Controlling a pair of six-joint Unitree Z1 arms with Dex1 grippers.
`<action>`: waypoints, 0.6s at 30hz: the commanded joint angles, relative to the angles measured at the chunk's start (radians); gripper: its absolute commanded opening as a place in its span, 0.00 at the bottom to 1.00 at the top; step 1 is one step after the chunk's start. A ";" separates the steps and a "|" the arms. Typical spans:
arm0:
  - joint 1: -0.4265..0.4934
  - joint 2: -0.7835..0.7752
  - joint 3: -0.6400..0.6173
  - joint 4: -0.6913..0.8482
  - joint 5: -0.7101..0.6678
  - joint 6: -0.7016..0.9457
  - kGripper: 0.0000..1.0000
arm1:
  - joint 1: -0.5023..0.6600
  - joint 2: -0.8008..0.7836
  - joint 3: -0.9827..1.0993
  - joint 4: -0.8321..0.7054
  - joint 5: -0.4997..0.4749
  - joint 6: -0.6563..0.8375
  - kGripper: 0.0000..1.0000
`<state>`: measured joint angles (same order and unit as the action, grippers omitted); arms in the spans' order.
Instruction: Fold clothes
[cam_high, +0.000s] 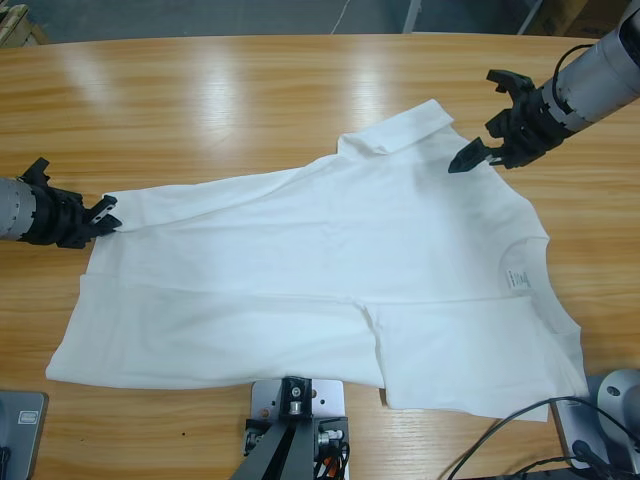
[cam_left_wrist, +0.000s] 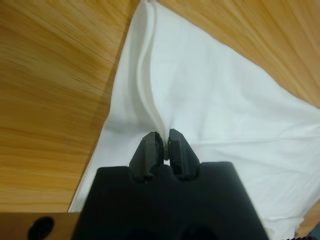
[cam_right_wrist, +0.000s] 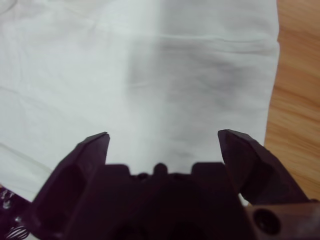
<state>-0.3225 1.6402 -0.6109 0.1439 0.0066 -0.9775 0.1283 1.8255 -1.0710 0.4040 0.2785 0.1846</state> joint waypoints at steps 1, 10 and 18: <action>0.072 -0.015 0.022 -0.057 0.003 -0.016 0.00 | -0.053 0.021 -0.001 -0.086 0.117 0.000 0.84; 0.085 -0.008 0.002 -0.092 -0.022 -0.049 0.00 | -0.158 0.180 -0.132 -0.187 0.180 0.145 0.57; 0.085 0.000 -0.004 -0.093 -0.027 -0.047 0.00 | -0.213 0.298 -0.206 -0.215 0.192 0.237 0.52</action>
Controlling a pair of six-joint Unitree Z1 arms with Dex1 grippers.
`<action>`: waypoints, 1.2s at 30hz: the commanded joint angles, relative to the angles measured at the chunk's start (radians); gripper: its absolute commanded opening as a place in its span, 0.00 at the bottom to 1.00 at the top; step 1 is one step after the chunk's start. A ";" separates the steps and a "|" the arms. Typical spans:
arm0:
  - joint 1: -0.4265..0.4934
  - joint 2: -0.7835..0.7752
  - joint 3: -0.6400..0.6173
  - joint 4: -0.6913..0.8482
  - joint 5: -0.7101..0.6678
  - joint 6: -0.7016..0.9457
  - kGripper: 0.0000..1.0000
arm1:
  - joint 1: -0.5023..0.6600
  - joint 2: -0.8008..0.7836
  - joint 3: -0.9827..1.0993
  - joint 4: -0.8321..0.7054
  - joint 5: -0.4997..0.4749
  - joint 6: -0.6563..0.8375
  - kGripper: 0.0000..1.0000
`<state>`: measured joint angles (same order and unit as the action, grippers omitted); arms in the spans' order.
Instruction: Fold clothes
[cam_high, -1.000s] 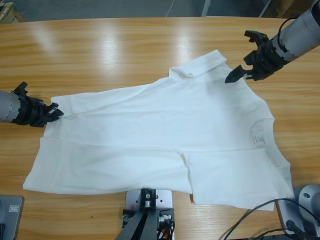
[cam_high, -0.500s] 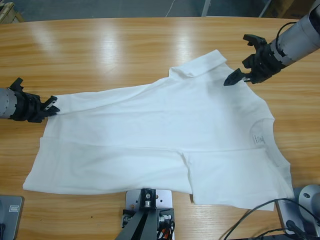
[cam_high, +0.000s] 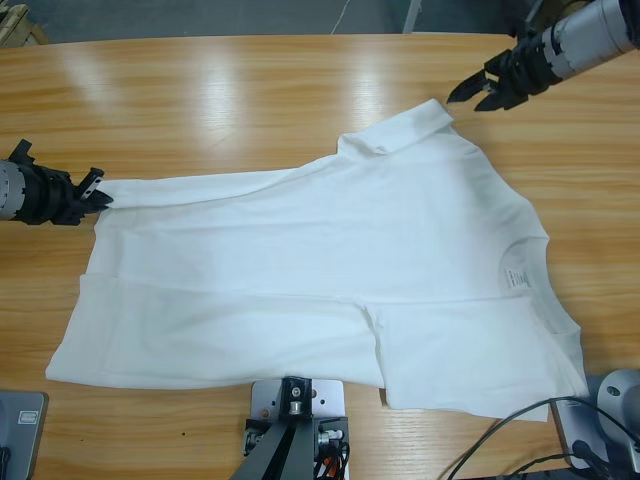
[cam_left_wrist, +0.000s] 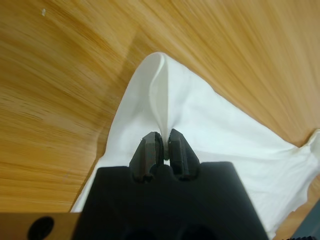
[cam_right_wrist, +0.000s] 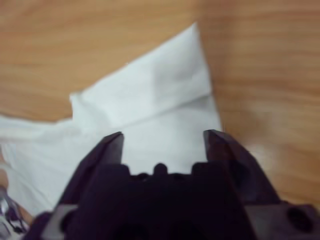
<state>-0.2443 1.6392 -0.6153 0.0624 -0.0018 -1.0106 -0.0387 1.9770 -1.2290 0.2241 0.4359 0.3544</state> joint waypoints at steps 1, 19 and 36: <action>0.007 0.002 0.000 -0.011 -0.018 -0.014 0.00 | -0.046 0.157 -0.056 -0.035 0.035 0.074 0.52; 0.007 0.025 -0.018 -0.012 -0.018 -0.014 0.00 | -0.052 0.204 -0.064 -0.036 0.078 0.078 0.52; 0.007 0.032 -0.011 -0.011 -0.018 -0.011 0.00 | -0.073 0.245 -0.076 -0.031 0.086 0.071 0.49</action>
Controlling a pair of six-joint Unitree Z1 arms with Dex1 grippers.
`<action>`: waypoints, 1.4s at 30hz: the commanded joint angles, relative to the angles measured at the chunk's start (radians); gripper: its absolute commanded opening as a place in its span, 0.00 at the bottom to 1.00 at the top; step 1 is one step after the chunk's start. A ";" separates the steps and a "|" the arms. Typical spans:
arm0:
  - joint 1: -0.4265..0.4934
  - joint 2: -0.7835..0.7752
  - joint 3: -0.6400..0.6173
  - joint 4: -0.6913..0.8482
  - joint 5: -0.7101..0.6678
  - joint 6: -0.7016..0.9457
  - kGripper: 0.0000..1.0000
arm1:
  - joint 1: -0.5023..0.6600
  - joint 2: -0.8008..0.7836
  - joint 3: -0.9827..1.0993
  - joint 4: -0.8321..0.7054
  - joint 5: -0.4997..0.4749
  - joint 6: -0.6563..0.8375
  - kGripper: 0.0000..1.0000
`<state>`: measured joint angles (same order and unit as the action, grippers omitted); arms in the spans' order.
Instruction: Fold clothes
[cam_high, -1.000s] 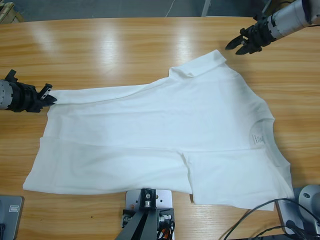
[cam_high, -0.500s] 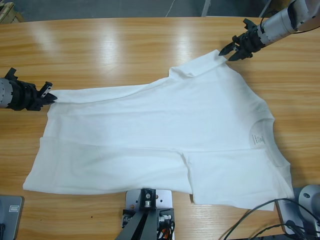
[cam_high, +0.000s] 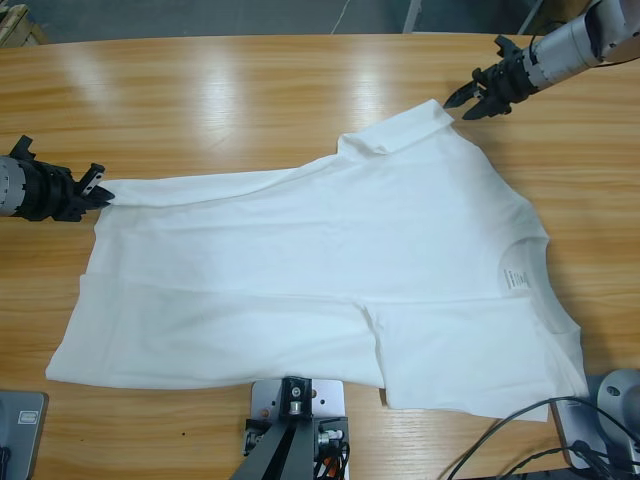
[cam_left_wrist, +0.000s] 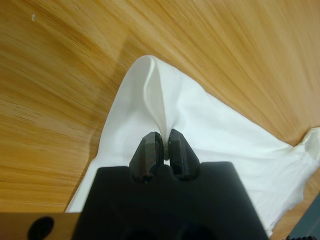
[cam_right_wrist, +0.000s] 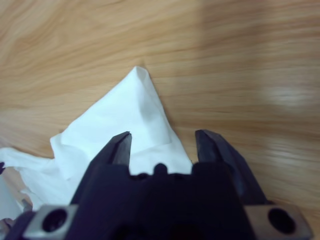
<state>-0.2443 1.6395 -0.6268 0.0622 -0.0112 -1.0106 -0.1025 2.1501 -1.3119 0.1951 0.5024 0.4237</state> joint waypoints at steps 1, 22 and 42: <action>0.007 0.033 0.002 -0.012 -0.009 -0.011 0.00 | -0.009 0.073 0.008 0.000 0.020 0.001 0.44; 0.007 0.036 0.019 -0.013 -0.007 -0.012 0.00 | 0.000 0.109 -0.045 0.052 0.046 0.005 0.25; 0.007 0.045 0.029 -0.019 -0.006 -0.016 0.00 | 0.001 0.093 -0.029 0.098 0.046 0.007 0.33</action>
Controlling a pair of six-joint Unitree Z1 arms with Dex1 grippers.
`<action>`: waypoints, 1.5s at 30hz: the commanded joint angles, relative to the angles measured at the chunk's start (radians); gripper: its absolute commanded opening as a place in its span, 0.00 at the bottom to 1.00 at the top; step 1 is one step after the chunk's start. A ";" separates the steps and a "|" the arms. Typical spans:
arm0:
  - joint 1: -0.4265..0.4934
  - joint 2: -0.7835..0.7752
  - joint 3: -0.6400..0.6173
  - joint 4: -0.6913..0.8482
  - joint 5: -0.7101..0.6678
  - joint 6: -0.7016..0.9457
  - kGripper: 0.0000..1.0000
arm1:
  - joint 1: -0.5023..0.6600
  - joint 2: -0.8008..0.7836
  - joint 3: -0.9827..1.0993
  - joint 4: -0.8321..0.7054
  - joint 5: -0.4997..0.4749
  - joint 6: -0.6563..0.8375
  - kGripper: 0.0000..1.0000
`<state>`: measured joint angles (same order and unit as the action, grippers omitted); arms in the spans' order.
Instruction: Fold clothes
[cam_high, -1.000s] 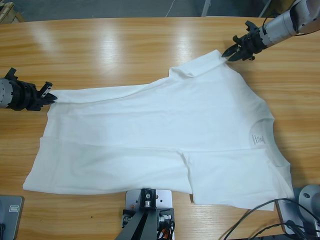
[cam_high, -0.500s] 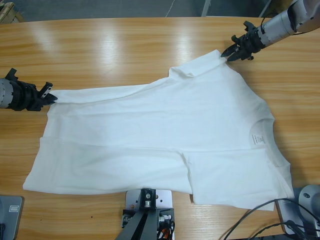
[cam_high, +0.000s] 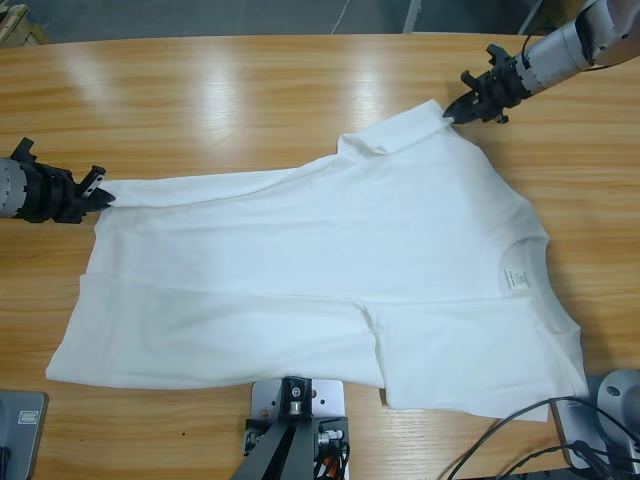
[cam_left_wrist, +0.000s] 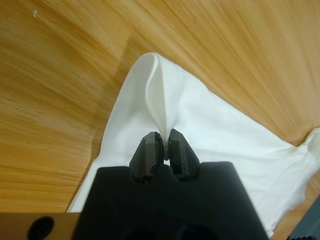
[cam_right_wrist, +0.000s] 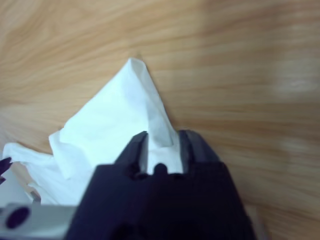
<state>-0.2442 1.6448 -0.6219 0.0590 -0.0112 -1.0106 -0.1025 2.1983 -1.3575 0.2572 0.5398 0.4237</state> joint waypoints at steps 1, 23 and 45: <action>0.008 0.040 0.024 -0.016 -0.006 -0.016 0.00 | 0.001 0.045 0.016 0.036 0.010 0.006 0.33; 0.007 0.032 0.034 -0.016 -0.006 -0.022 0.00 | 0.001 0.001 0.028 0.025 0.025 -0.088 0.00; 0.037 -0.213 0.028 0.201 -0.023 -0.025 0.00 | 0.050 -0.398 0.284 0.243 -0.013 -0.068 0.00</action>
<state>-0.2276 1.5254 -0.6138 0.1504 -0.0156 -1.0237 -0.0602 1.9005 -1.1611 0.4491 0.5723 0.3635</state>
